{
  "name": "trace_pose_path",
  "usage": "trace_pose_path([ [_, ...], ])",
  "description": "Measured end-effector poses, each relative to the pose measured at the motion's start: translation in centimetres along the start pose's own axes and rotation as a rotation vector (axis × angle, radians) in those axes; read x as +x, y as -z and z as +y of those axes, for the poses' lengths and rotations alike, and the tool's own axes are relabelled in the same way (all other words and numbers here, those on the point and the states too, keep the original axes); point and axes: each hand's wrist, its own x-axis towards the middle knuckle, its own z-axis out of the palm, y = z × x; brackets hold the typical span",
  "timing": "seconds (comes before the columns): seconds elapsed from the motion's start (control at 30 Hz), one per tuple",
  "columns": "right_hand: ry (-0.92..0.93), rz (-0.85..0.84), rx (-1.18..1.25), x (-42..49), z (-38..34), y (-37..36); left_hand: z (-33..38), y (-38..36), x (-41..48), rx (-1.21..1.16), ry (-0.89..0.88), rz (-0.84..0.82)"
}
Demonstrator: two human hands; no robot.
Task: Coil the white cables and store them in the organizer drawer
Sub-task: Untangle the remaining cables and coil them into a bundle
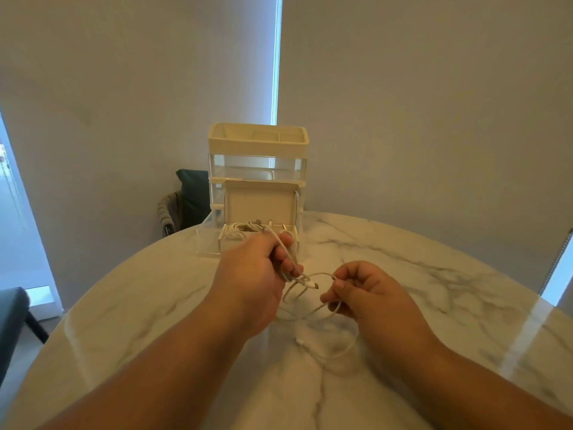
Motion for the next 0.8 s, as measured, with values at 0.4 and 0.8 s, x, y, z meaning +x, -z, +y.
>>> trace_pose_path([
  [0.4, -0.082, -0.135, -0.019, 2.1, 0.1, 2.7, -0.3, 2.4, 1.6, 0.707, -0.294, 0.046],
  [0.8, 0.007, -0.247, -0.817, 2.4, 0.2, 3.7, -0.2, 0.8, 1.0, -0.146, 0.105, 0.038],
])
